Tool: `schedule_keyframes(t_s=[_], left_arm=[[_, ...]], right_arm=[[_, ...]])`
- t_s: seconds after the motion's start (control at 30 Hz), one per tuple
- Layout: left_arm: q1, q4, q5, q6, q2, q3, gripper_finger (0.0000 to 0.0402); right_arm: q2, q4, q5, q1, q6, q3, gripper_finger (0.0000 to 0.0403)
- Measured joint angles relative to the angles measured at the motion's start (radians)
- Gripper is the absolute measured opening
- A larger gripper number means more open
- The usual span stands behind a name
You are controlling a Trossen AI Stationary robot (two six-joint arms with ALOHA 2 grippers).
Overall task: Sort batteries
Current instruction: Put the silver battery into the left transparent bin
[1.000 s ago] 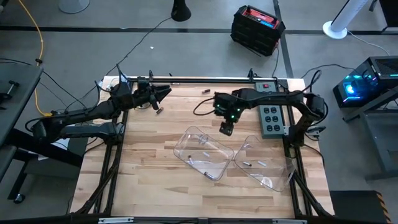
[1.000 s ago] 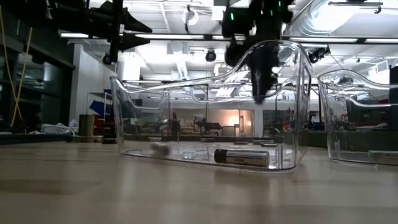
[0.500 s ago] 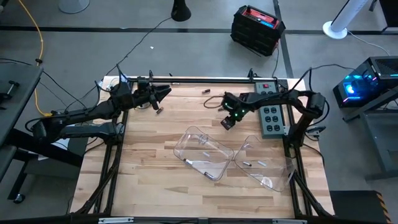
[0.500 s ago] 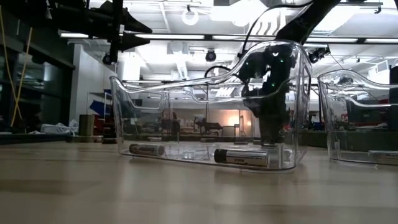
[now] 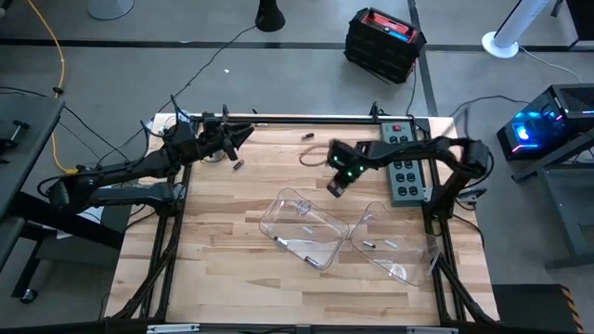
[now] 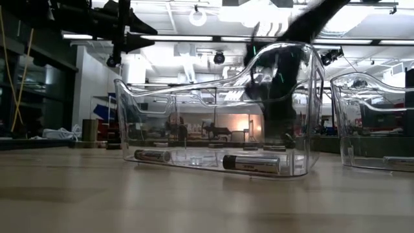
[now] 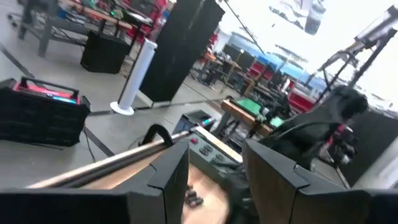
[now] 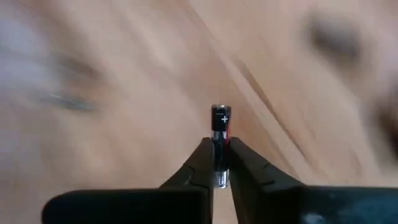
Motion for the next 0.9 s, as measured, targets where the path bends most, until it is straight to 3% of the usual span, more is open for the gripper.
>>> schedule_keyframes(t_s=[0.17,0.3,0.37,0.5,0.6,0.7,0.9], left_arm=[[0.029,0.005,-0.003,0.000,0.000,0.000,0.0142],[0.049,0.004,-0.003,0.043,0.000,0.000,0.0142],[0.060,0.004,-0.003,0.078,0.000,0.000,0.0142],[0.081,-0.010,-0.002,0.132,0.000,0.000,0.0142],[0.094,-0.033,0.019,0.155,0.000,0.000,0.0142],[0.095,-0.069,0.030,0.154,0.000,0.000,0.0142],[0.091,-0.119,0.034,0.152,0.000,0.000,0.0142]], right_arm=[[-0.065,0.037,-0.084,0.005,-0.099,0.200,0.0008],[-0.056,0.057,-0.298,0.051,-0.130,0.329,0.0005],[-0.030,0.052,-0.377,0.096,-0.130,0.346,0.0005],[0.041,0.031,-0.419,0.226,-0.081,0.345,0.0007],[0.094,0.027,-0.416,0.317,-0.057,0.345,0.0010],[0.130,0.034,-0.324,0.372,0.001,0.345,0.0027],[0.136,0.029,-0.158,0.427,0.031,0.345,0.0125]])
